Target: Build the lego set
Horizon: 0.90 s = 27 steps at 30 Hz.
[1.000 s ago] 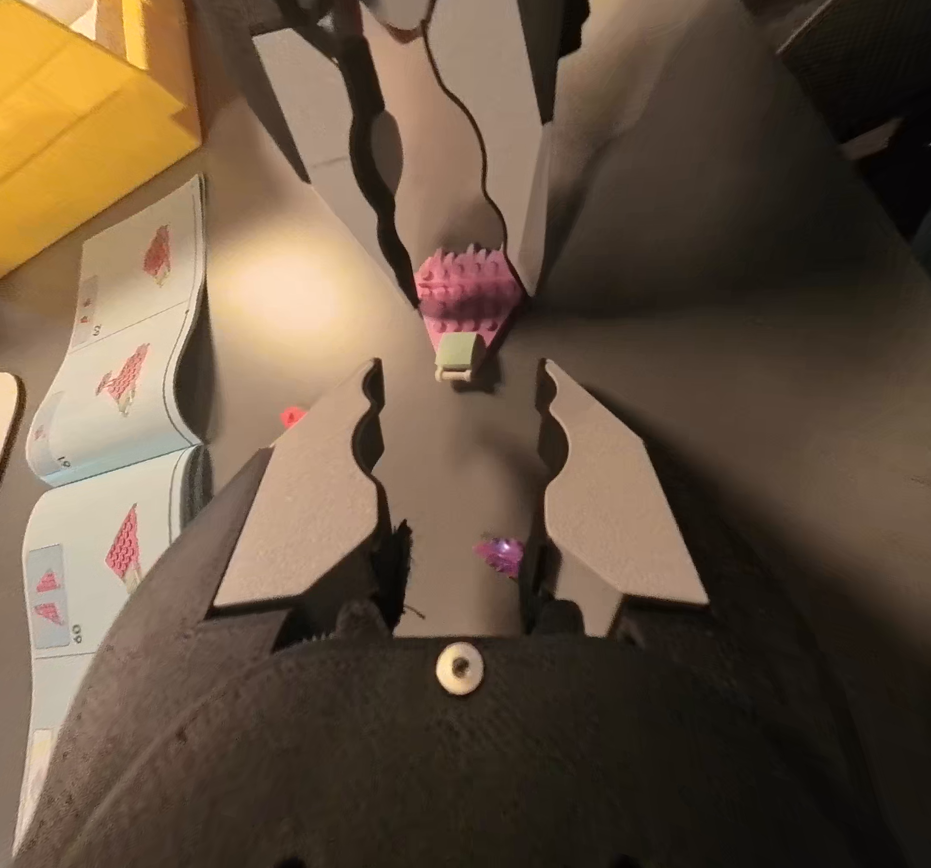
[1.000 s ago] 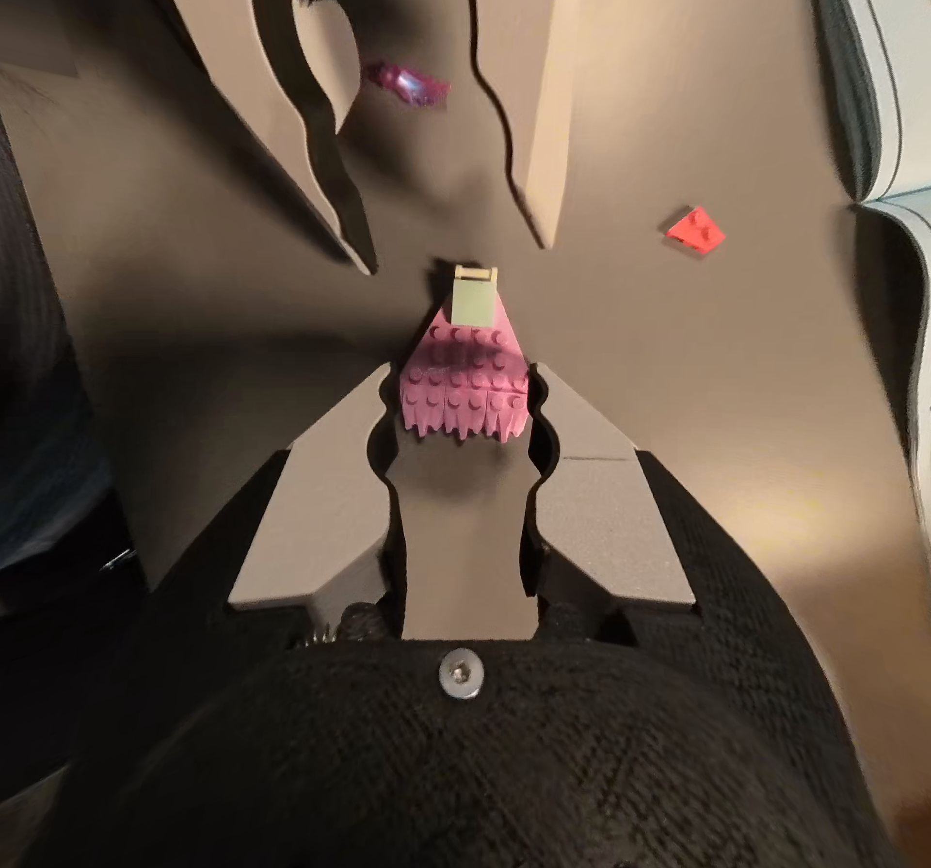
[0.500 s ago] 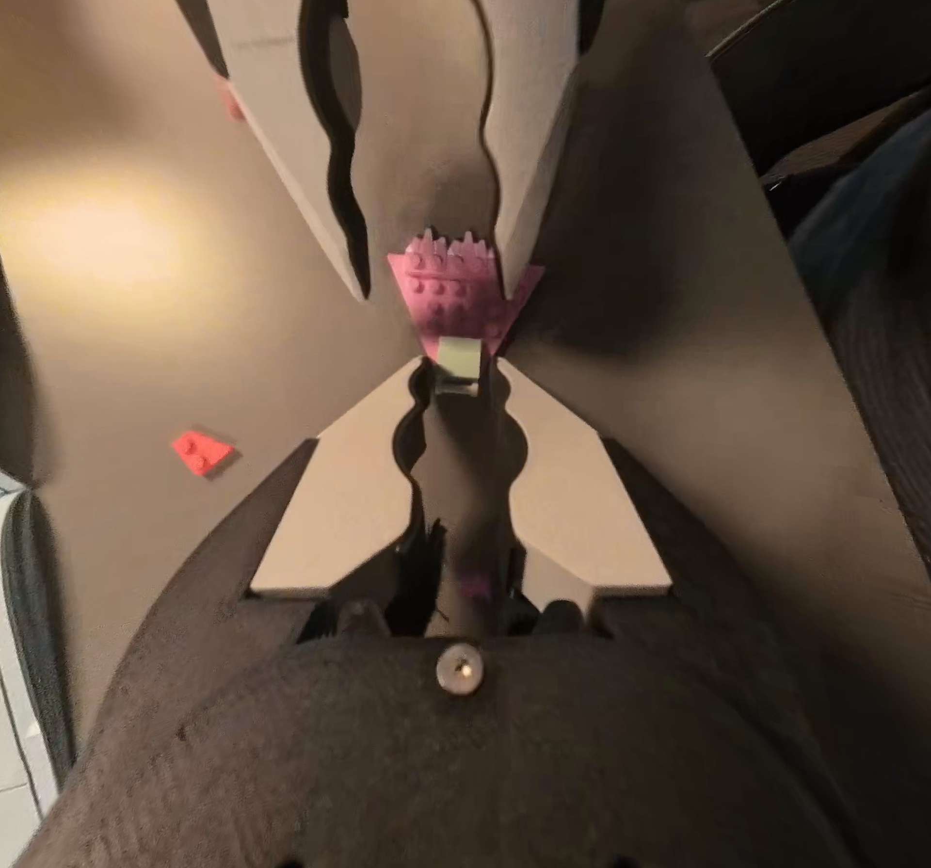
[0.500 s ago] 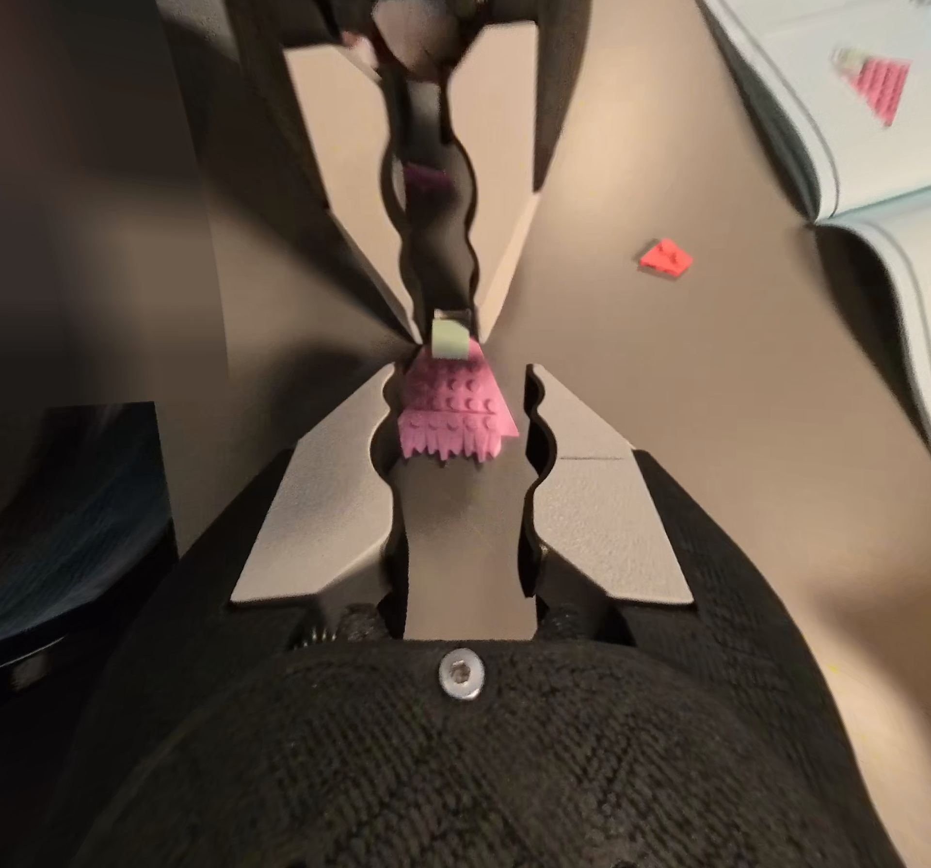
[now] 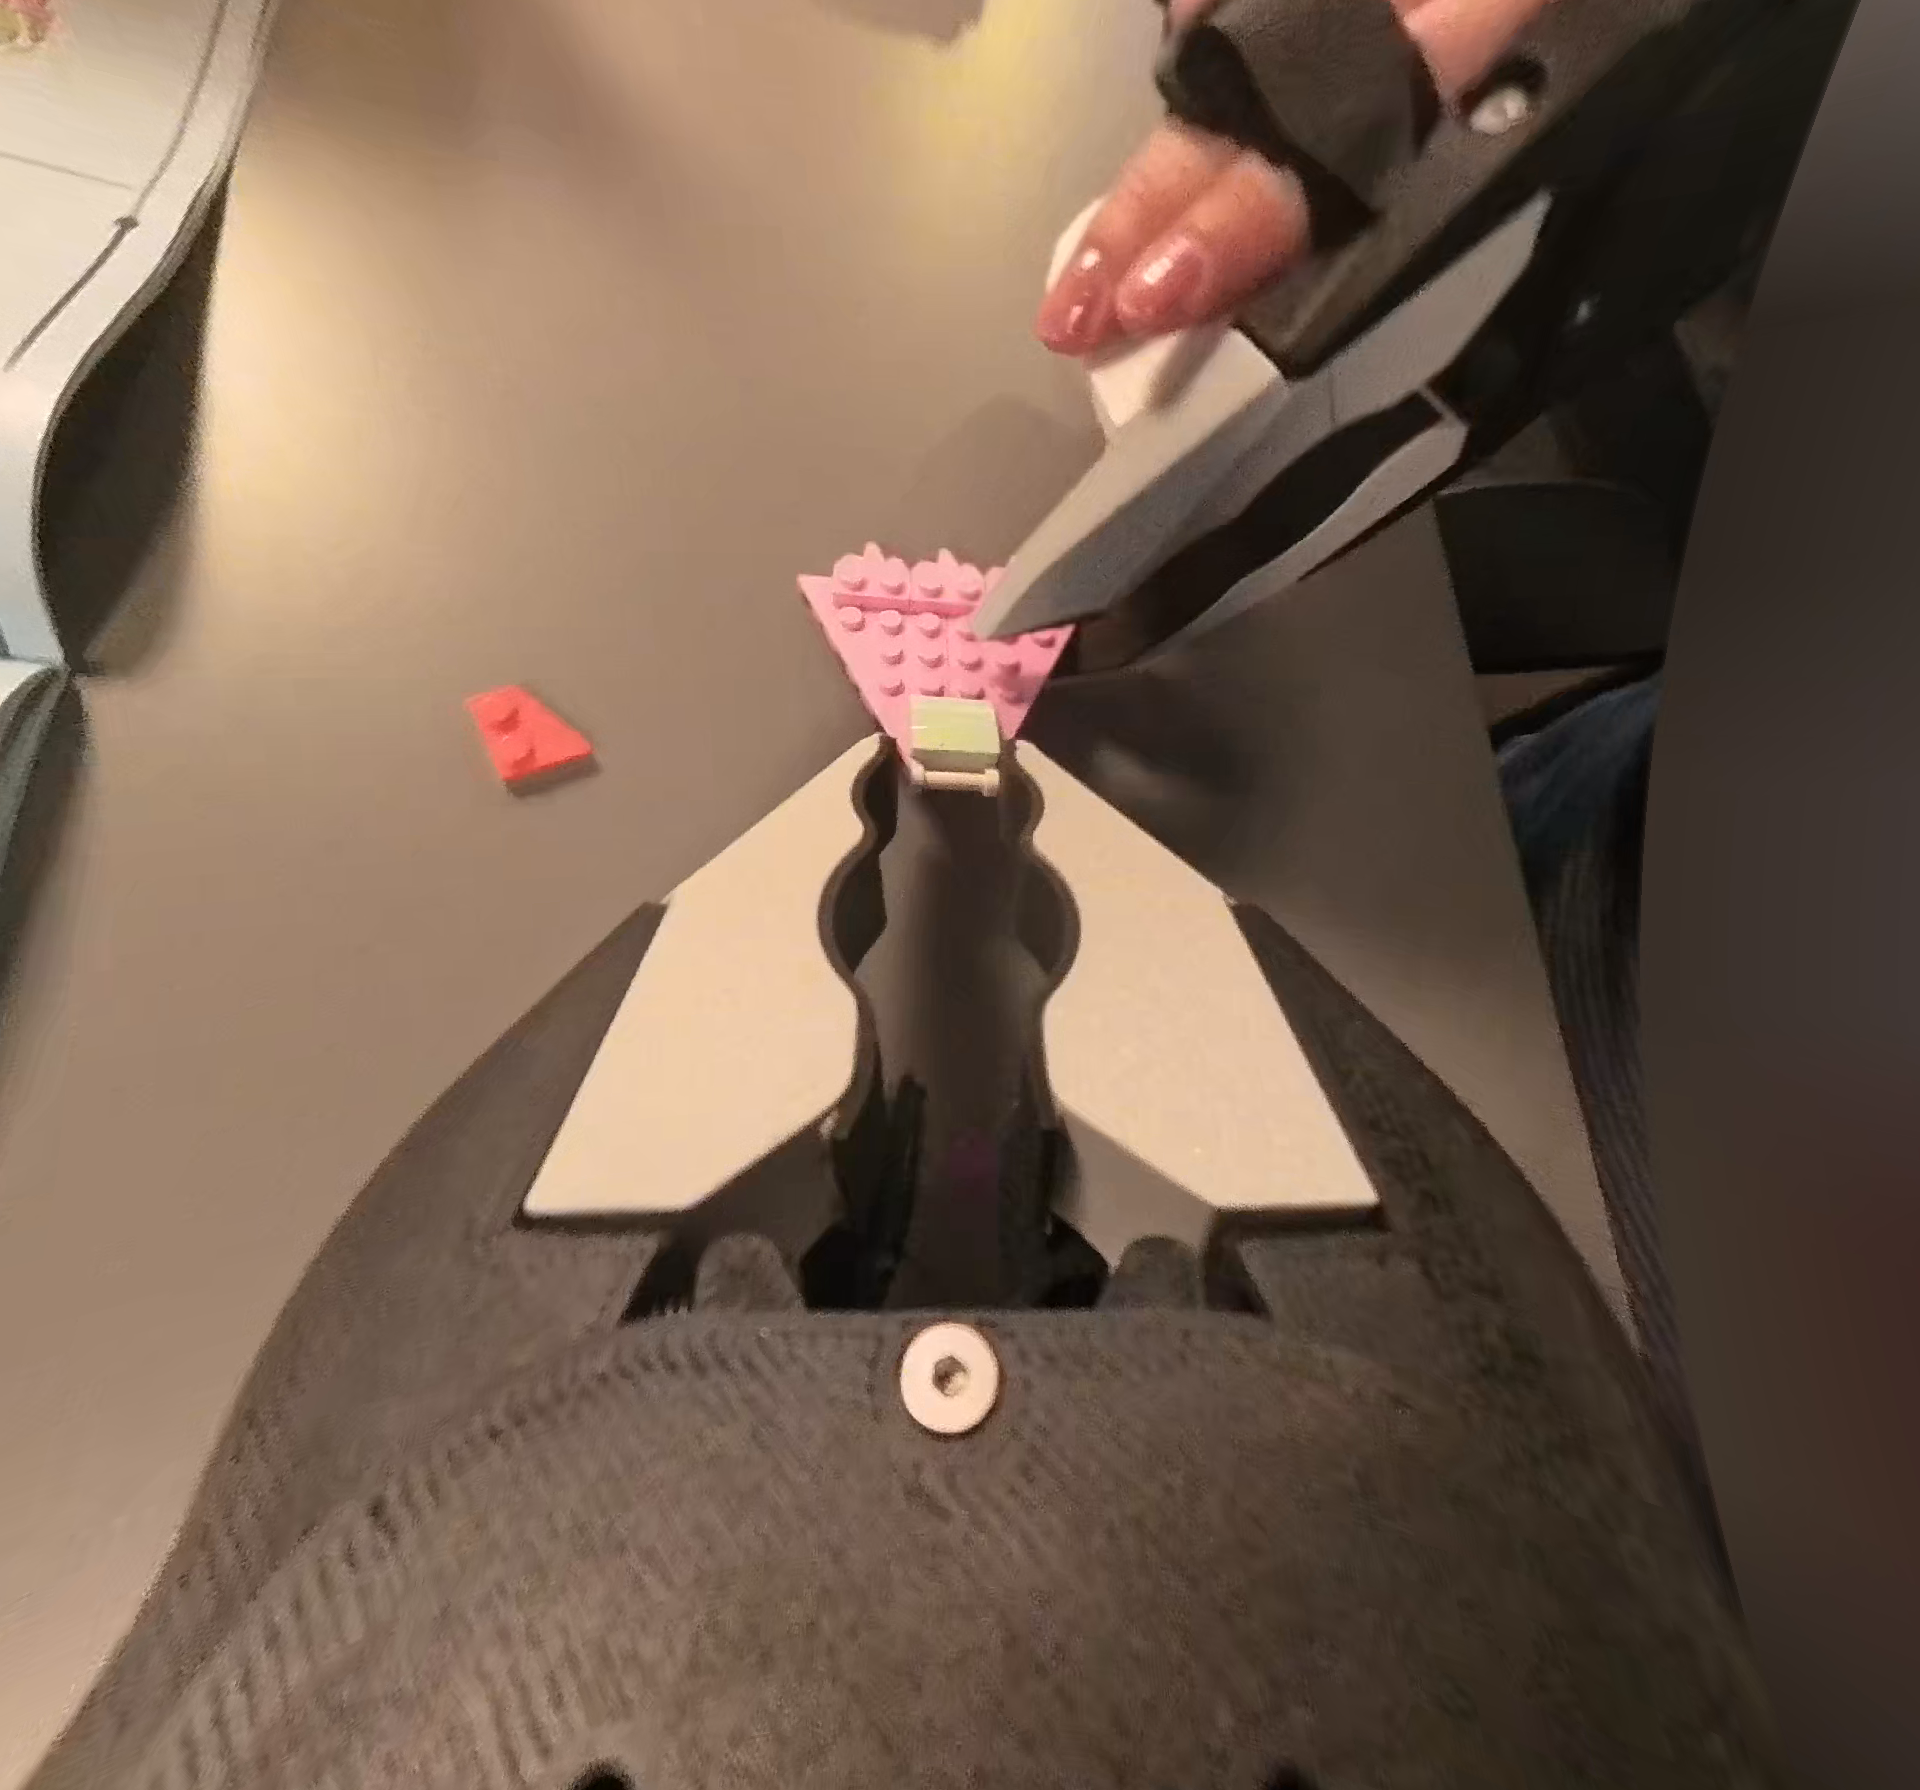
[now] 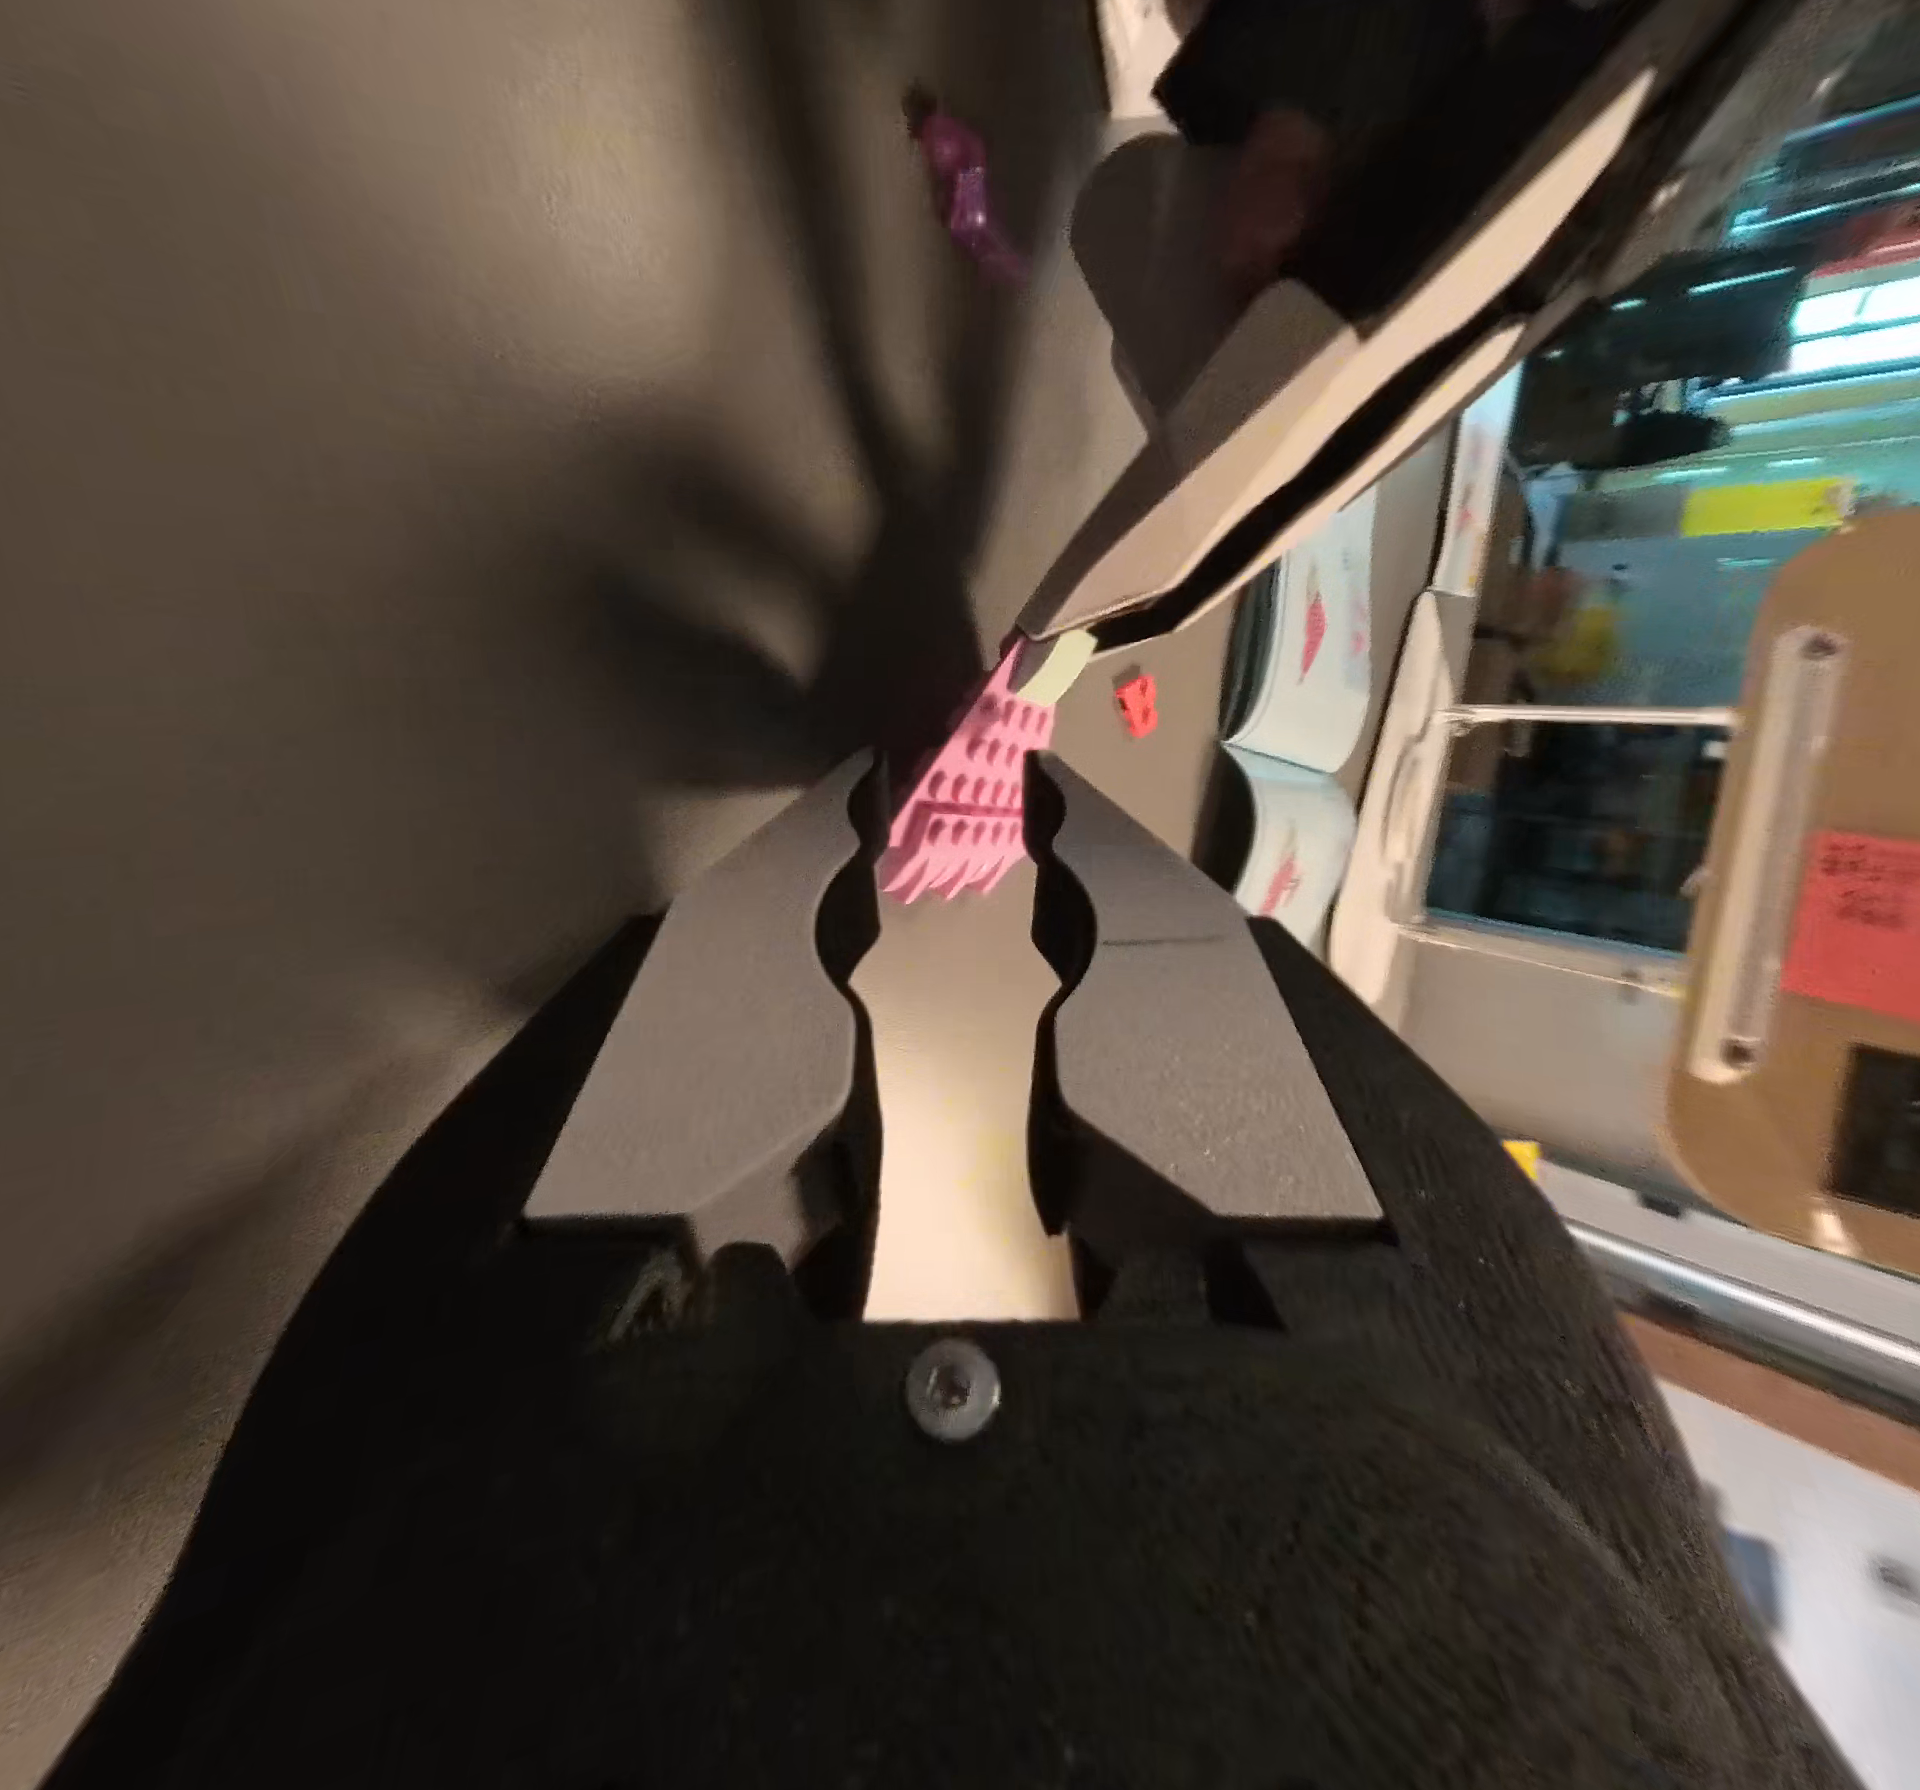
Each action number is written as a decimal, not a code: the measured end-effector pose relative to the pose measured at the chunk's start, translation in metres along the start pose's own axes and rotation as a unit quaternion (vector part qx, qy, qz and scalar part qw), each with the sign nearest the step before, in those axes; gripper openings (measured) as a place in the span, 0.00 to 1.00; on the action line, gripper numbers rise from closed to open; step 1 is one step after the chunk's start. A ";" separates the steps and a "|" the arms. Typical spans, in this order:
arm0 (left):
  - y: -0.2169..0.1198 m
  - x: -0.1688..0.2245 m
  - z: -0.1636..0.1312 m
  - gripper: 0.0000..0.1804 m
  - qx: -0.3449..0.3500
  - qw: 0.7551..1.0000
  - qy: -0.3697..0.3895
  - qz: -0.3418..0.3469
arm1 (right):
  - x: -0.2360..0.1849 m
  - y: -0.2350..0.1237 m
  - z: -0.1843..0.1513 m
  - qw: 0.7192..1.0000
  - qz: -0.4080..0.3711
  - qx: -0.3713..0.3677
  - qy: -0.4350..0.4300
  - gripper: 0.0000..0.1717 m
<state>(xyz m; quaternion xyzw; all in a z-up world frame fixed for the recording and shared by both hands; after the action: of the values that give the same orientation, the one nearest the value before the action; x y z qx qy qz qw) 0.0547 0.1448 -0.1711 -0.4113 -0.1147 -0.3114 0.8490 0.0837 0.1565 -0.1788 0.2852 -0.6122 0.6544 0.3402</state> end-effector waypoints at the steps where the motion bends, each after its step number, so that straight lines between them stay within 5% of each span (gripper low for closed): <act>1: -0.001 -0.001 0.000 0.10 0.004 1.000 -0.010 -0.001 | 0.001 0.002 -0.001 1.000 -0.008 -0.009 -0.013 0.13; 8: -0.012 0.003 0.006 0.12 0.042 0.998 -0.054 -0.010 | 0.022 0.001 -0.013 0.995 -0.082 -0.053 -0.036 0.02; 10: -0.017 0.000 0.008 0.30 0.060 0.996 -0.018 0.059 | 0.023 0.000 -0.015 0.996 -0.076 -0.054 -0.015 0.02; 12: -0.024 -0.005 0.012 0.38 0.085 0.985 0.044 0.145 | 0.025 0.000 -0.017 0.996 -0.066 -0.056 0.008 0.02; 17: -0.030 0.004 0.020 0.24 0.106 0.914 0.252 0.299 | 0.030 0.007 -0.013 0.997 -0.055 -0.053 0.020 0.02; 22: -0.021 -0.008 0.001 0.15 0.000 0.863 0.329 0.382 | 0.037 0.016 -0.004 0.997 -0.050 -0.050 0.000 0.02; 25: -0.024 -0.014 0.000 0.05 -0.007 0.830 0.362 0.425 | 0.037 0.019 0.001 0.999 -0.037 -0.038 0.010 0.02; 27: -0.029 -0.019 -0.004 0.05 -0.016 0.810 0.375 0.451 | 0.036 0.016 0.012 0.998 -0.024 0.027 0.059 0.16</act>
<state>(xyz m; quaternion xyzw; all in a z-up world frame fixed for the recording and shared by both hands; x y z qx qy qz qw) 0.0214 0.1361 -0.1641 -0.2812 0.4163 -0.0252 0.8643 0.0484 0.1475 -0.1586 0.2693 -0.5658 0.6784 0.3835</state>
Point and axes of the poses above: each gripper's, where its closed fingertips meet, y out along the fingers, z out of its top, x = y × z across the jaws, the point moved 1 cm from there along -y, back along the fingers, and after that the axes turned 11 degrees about -y, right-handed, at the moved point
